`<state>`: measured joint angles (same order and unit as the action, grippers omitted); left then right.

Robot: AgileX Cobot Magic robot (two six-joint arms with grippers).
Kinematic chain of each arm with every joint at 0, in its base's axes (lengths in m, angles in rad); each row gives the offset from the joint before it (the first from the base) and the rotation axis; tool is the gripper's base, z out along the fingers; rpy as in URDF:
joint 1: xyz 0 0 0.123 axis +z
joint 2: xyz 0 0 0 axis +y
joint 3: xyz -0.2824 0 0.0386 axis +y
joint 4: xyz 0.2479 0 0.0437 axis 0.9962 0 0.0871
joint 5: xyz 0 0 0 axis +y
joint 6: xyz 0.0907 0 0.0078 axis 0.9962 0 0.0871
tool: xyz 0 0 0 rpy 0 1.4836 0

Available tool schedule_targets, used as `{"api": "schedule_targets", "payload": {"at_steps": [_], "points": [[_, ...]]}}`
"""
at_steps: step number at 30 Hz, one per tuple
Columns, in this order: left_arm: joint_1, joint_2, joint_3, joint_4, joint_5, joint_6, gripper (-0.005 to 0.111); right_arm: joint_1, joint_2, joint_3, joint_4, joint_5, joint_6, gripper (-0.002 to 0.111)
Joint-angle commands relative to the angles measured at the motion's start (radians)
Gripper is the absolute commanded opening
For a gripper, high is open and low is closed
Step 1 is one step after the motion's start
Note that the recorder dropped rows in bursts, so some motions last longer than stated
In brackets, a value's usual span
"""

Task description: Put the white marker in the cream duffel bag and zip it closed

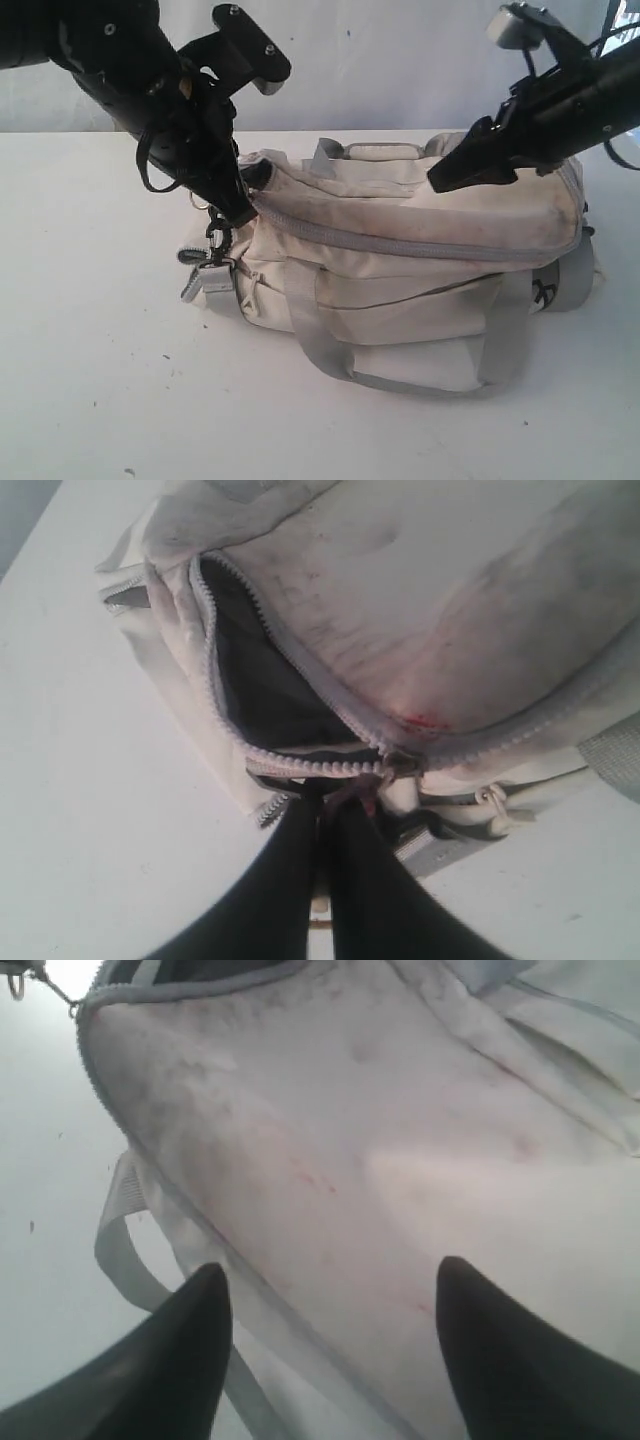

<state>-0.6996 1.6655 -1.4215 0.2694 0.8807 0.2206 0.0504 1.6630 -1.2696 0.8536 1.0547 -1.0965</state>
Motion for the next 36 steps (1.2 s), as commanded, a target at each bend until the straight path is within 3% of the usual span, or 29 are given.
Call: {"api": "schedule_targets", "payload": {"at_steps": [1,10,18,27,36], "points": [[0.0,-0.054,0.0,-0.076,-0.056,0.004,0.0,0.097,0.053,0.004,0.025,-0.005,-0.062,0.056],[0.0,-0.07,0.0,-0.091,-0.041,-0.029,0.0,0.227,0.081,0.004,0.099,-0.092,-0.198,0.056],[0.0,-0.07,0.0,-0.126,-0.043,-0.177,0.0,0.307,0.083,0.004,0.106,-0.14,-0.246,0.056],[0.0,-0.07,0.0,-0.128,-0.04,-0.303,0.0,0.338,0.086,0.004,0.104,-0.226,-0.246,0.056],[0.0,-0.07,0.0,-0.13,-0.044,-0.32,0.0,0.338,0.116,0.004,0.095,-0.239,-0.246,0.055]]}}
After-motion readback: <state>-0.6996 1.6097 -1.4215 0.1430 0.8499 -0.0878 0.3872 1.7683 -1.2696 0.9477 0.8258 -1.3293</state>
